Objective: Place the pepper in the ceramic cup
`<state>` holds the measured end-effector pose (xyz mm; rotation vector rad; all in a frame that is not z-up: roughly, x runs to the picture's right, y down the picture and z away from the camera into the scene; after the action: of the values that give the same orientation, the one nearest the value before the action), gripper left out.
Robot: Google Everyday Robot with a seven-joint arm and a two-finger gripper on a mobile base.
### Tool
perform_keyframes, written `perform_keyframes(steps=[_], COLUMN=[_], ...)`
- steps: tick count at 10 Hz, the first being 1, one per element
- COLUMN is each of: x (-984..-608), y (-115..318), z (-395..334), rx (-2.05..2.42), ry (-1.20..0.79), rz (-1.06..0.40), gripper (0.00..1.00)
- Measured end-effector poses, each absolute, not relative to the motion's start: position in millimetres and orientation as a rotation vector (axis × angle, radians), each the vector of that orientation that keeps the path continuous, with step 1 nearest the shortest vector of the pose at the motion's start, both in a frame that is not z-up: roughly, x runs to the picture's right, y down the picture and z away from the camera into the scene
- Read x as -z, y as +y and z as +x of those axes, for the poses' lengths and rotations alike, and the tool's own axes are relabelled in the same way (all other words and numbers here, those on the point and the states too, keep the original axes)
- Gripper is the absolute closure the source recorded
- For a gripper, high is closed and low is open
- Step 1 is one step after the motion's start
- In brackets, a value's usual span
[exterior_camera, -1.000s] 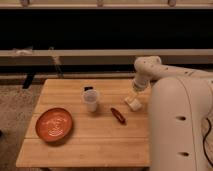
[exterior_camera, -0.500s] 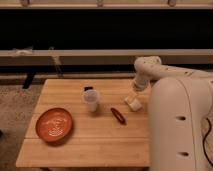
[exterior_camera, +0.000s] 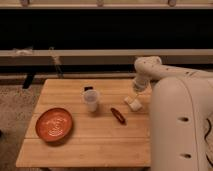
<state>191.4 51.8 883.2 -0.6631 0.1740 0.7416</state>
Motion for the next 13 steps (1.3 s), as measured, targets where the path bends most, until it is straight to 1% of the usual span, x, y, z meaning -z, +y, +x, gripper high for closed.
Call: perform_keyframes(steps=[2, 4, 7, 8, 10, 13], x=[-855, -815, -785, -783, -793, -816], y=[65, 89, 116, 129, 148, 151], z=[175, 141, 93, 70, 42, 37], rx=[-0.706, -0.649, -0.594, -0.576, -0.552, -0.546], ry=[0.155, 0.135, 0.117, 0.113, 0.11, 0.123], rz=[-0.676, -0.694, -0.7, -0.696, -0.684, -0.666], gripper=[0.2, 0.2, 0.2, 0.2, 0.2, 0.2])
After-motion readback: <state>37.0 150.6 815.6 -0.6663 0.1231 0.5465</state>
